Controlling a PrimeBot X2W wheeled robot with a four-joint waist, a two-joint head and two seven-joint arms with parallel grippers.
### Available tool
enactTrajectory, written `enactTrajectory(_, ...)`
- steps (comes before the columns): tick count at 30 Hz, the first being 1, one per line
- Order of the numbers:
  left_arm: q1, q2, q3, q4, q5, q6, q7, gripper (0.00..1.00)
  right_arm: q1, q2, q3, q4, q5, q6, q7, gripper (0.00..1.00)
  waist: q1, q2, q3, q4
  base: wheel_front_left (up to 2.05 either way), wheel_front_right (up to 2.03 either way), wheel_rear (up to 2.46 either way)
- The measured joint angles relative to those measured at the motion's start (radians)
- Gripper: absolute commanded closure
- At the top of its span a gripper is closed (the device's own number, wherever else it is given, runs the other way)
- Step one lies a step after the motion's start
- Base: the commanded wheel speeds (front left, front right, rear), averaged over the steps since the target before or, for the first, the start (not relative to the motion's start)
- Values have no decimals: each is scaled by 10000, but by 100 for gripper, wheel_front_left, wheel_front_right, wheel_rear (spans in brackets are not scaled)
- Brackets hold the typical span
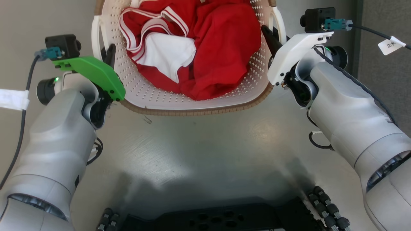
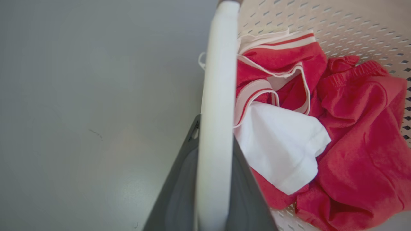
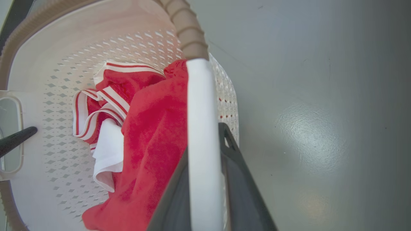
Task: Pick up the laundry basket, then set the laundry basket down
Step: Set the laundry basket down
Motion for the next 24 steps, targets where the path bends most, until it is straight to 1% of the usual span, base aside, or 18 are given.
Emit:
enactTrajectory(7, -141, -17, -65, 107, 13, -2, -265, 100, -32, -15, 92, -4, 2, 0, -228, 100, 0, 0, 261, 61, 0, 0, 0)
enactTrajectory(23, -167, -52, -261, 224, 13, -8, -357, 100, -35, -27, 295, 19, 213, 0, -336, 100, -1, 0, 377, 98, 0, 0, 0)
enactTrajectory(24, -170, -54, -270, 232, 12, -8, -357, 100, -35, -27, 307, 23, 236, 0, -339, 81, -1, 0, 379, 97, 0, 0, 0)
